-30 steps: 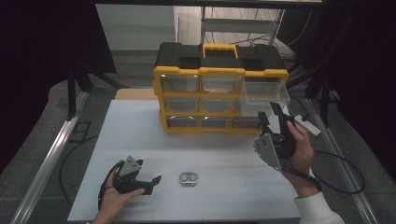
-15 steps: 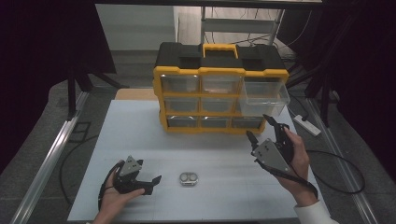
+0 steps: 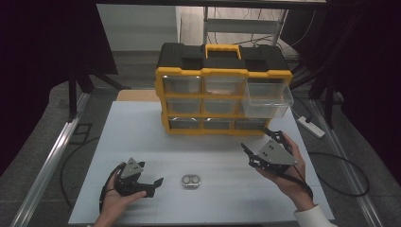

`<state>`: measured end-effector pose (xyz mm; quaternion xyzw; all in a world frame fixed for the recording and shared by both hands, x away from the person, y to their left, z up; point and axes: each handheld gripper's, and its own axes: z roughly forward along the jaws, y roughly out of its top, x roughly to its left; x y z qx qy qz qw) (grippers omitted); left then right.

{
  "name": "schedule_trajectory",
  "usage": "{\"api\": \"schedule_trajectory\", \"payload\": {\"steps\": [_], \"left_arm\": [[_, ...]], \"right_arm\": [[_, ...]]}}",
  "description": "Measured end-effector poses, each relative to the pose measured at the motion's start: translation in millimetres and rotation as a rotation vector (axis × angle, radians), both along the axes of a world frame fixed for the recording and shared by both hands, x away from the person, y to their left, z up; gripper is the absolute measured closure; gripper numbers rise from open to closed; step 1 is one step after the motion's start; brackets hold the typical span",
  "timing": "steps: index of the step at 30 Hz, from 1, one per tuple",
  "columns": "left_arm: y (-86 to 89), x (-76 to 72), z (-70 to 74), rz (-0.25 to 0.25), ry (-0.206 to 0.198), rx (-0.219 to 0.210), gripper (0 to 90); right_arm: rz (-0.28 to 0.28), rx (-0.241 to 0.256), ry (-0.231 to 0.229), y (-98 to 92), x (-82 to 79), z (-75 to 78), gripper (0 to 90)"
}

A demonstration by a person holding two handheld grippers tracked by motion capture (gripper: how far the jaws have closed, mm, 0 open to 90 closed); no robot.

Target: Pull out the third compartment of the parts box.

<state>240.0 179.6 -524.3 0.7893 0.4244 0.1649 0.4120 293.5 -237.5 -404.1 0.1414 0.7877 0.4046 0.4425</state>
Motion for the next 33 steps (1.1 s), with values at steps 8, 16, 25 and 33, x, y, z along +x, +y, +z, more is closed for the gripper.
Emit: {"api": "schedule_trajectory", "payload": {"steps": [8,16,25,33], "left_arm": [[0.6,0.2,0.1,0.001,-0.001,-0.005,7.3],[0.1,0.2,0.0,-0.011,-0.002,-0.004,7.3],[0.2,-3.9,1.2,-0.021,-0.008,-0.010,7.3],[-0.8,-4.6,1.9,-0.022,-0.009,-0.009,7.3]], "right_arm": [[0.030,0.076,0.112,-0.2,1.7,-5.8,26.2],[0.065,0.139,0.231,3.5,1.0,-14.5,26.6],[0.127,0.241,0.369,8.4,2.0,-23.7,25.8],[0.126,0.279,0.443,7.6,6.1,-35.3,25.5]]}}
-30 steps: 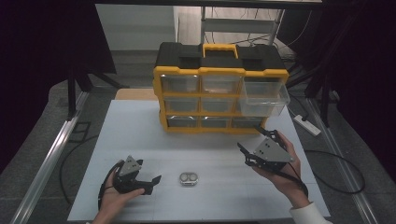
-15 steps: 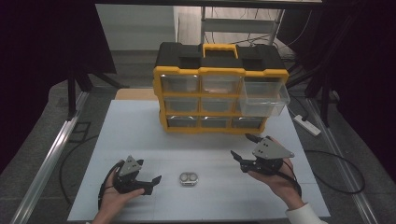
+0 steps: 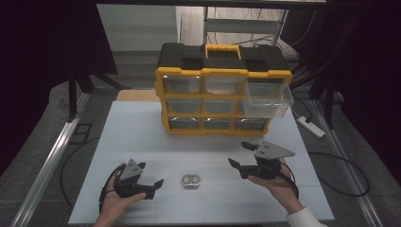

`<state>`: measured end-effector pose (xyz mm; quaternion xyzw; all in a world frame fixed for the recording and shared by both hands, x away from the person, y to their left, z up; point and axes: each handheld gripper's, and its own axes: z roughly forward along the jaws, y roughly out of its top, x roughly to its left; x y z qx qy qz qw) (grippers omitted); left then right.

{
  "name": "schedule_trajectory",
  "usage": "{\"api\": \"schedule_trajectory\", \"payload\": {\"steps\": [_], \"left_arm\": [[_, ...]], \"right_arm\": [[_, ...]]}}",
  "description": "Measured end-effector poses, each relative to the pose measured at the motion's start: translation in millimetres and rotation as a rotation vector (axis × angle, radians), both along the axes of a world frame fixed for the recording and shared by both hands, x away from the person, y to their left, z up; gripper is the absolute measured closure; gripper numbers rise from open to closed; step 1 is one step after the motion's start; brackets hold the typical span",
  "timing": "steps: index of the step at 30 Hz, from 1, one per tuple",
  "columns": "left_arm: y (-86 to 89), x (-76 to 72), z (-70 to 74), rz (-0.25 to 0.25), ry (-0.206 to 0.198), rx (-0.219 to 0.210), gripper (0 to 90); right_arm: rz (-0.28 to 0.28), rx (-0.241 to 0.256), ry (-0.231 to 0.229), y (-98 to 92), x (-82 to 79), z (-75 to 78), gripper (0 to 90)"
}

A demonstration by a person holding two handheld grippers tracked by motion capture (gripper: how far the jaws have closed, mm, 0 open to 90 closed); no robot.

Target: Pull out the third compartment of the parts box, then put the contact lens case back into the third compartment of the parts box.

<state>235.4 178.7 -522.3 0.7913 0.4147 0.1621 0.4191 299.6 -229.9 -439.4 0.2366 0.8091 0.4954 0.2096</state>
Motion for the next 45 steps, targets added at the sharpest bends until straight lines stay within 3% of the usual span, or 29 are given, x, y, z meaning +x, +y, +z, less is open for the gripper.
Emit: {"api": "schedule_trajectory", "payload": {"steps": [8,28,35,45], "left_arm": [[0.1,0.0,0.0,0.000,0.000,0.000,7.3],[0.1,-0.2,0.3,-0.003,-0.001,-0.002,7.3],[-0.2,-0.7,0.2,0.001,-0.001,-0.001,7.3],[-0.5,0.6,0.1,-0.002,0.002,-0.011,7.3]], "right_arm": [[-0.015,-0.003,0.041,-3.2,3.7,-10.0,25.4],[0.015,-0.045,0.052,13.3,5.8,-16.6,25.3],[0.055,-0.058,0.064,27.1,8.7,-19.1,25.2],[0.100,-0.116,0.078,45.5,10.7,-28.0,25.2]]}}
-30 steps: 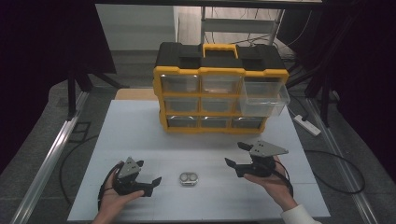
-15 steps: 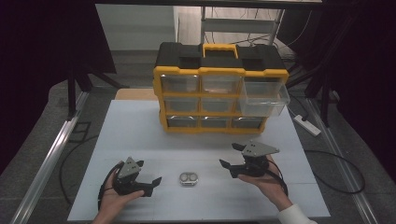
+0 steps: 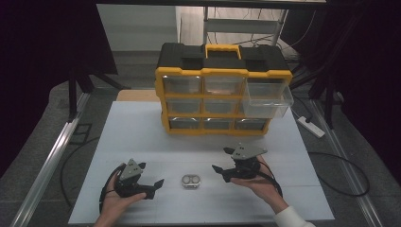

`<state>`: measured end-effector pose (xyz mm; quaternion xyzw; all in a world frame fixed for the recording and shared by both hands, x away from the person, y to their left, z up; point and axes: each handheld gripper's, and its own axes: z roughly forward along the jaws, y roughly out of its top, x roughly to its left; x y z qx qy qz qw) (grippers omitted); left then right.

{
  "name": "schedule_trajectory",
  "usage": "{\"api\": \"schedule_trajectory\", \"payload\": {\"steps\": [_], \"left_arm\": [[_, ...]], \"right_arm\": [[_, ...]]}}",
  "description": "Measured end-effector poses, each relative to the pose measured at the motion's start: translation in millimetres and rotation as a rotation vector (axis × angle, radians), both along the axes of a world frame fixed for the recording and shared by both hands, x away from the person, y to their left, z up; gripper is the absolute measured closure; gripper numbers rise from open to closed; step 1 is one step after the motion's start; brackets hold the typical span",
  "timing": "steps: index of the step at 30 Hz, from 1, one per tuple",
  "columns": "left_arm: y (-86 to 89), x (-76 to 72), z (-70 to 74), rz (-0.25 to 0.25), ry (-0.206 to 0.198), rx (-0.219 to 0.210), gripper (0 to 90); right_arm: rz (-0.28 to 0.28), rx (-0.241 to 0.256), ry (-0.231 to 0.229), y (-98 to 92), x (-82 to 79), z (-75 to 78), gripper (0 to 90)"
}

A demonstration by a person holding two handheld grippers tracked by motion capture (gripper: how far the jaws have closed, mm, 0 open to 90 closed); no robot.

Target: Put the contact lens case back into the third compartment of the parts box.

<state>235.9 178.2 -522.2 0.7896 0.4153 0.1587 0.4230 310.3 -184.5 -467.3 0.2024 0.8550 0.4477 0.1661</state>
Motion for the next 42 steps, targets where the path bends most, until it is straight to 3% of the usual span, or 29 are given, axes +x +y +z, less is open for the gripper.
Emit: {"api": "schedule_trajectory", "payload": {"steps": [21,42], "left_arm": [[-0.3,1.9,1.6,-0.007,-0.009,-0.001,7.3],[0.9,-0.3,2.0,0.006,-0.010,0.005,7.3]], "right_arm": [[0.077,-0.092,0.036,31.5,1.1,-12.4,24.8],[0.163,-0.143,0.068,59.0,-3.3,-13.9,23.9]]}}
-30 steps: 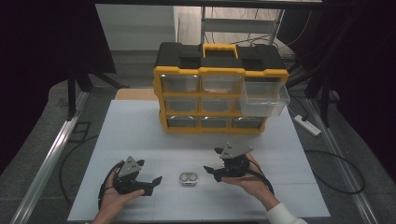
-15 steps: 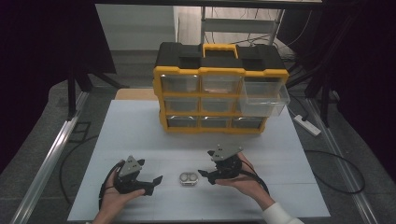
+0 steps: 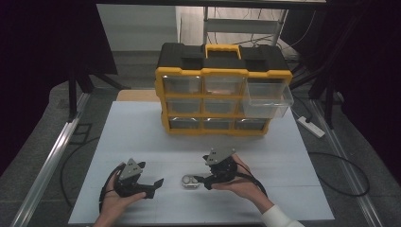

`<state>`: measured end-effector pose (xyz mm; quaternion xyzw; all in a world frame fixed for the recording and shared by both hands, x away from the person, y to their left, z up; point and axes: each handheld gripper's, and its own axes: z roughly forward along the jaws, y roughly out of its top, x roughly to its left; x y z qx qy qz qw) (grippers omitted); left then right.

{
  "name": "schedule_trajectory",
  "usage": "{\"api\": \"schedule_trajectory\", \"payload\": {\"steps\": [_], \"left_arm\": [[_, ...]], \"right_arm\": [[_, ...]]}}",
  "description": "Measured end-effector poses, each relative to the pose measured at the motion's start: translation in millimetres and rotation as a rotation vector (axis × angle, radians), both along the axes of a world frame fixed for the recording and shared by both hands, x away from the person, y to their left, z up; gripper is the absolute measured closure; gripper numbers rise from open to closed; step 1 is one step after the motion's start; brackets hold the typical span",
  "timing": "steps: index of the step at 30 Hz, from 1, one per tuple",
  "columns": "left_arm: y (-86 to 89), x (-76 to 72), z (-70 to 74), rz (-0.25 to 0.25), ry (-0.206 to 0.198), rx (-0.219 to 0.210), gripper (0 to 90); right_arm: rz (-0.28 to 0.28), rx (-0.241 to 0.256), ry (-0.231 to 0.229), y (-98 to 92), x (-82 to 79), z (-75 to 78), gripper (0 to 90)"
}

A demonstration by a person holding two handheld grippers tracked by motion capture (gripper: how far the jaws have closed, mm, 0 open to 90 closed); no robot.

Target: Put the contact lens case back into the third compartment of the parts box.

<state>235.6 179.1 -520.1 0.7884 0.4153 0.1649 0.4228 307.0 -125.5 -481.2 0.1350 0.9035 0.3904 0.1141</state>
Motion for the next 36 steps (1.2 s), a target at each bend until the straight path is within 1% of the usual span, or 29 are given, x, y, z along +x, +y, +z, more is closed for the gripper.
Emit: {"api": "schedule_trajectory", "payload": {"steps": [10,14,25,30,34,36], "left_arm": [[-0.1,0.2,-0.1,0.001,0.000,0.003,7.3],[-0.2,0.0,0.0,0.000,0.000,0.003,7.3],[0.0,0.4,-0.5,0.000,0.002,0.005,7.3],[-0.4,0.3,-0.6,-0.001,0.001,0.006,7.3],[-0.5,0.4,-0.9,-0.003,0.002,0.006,7.3],[-0.3,0.5,-1.0,-0.004,0.003,0.007,7.3]], "right_arm": [[0.019,-0.008,0.014,9.7,0.6,-1.5,23.4],[0.024,-0.022,0.015,13.1,0.9,-2.7,23.2],[0.064,-0.063,0.050,23.7,1.7,-9.7,22.5],[0.085,-0.095,0.067,29.4,1.4,-15.1,21.8],[0.094,-0.124,0.068,33.7,1.2,-18.8,21.0],[0.094,-0.146,0.059,36.0,2.1,-21.3,20.7]]}}
